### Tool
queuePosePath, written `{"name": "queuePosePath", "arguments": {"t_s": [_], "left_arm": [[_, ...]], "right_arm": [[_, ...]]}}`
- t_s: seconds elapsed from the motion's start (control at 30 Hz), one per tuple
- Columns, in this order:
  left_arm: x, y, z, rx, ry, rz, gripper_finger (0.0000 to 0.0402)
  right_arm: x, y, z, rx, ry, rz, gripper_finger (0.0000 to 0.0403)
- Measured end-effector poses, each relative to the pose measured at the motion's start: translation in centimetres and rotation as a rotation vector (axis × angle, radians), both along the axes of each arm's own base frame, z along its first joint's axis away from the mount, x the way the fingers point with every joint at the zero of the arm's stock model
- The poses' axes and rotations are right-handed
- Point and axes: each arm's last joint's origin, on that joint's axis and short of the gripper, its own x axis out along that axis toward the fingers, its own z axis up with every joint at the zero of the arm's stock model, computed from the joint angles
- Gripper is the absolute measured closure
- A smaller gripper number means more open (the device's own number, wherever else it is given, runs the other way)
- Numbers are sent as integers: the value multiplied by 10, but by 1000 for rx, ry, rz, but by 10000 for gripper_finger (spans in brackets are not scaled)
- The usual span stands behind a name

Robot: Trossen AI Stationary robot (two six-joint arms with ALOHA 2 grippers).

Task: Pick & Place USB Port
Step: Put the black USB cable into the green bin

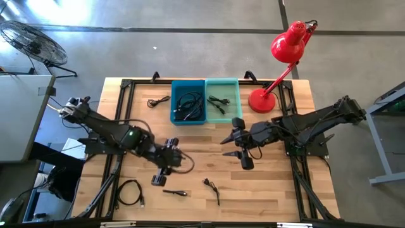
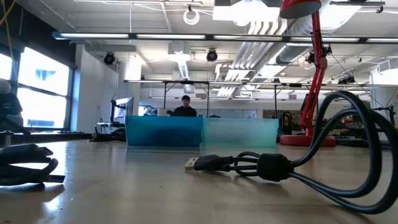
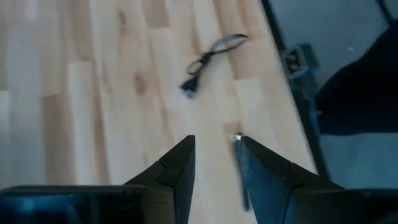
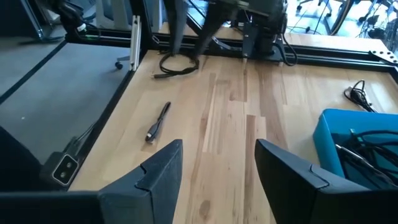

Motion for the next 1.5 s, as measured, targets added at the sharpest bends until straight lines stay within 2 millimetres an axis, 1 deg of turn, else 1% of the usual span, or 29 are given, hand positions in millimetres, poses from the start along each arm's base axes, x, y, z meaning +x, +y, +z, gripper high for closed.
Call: {"name": "queuePosePath", "arguments": {"t_s": [0.1,0.2,0.3,0.4,0.53,0.7,0.8,0.93,1.03,1.1,1.17,1.3,1.5], "left_arm": [[2,-11,-7,-30,43,23,277],[5,-20,-17,-43,86,8,277],[6,-21,-19,-24,95,-27,277],[6,-21,-18,14,67,-76,277],[2,-24,-25,88,110,-146,277],[0,-38,-46,152,241,-183,277],[5,-56,-62,163,252,-213,277],[11,-82,-88,174,280,-252,277],[12,-96,-108,183,326,-237,277],[13,-102,-121,202,360,-209,277],[15,-103,-130,224,383,-180,277],[22,-99,-142,259,392,-82,277],[31,-91,-147,195,442,-3,277]], "right_arm": [[0,0,0,-2,5,-1,210],[0,0,-1,-3,5,-1,210],[0,0,-1,-3,5,-2,210],[0,0,0,2,3,-4,210],[0,0,0,26,6,-16,210],[-1,5,0,53,9,-24,210],[-3,9,1,71,2,-52,210],[-4,16,2,102,-17,-85,210],[-6,24,5,140,-37,-75,210],[-8,30,6,157,-53,-55,210],[-10,37,8,170,-68,-40,210],[-16,51,9,152,-85,-1,210],[-20,59,9,129,-86,44,210]]}}
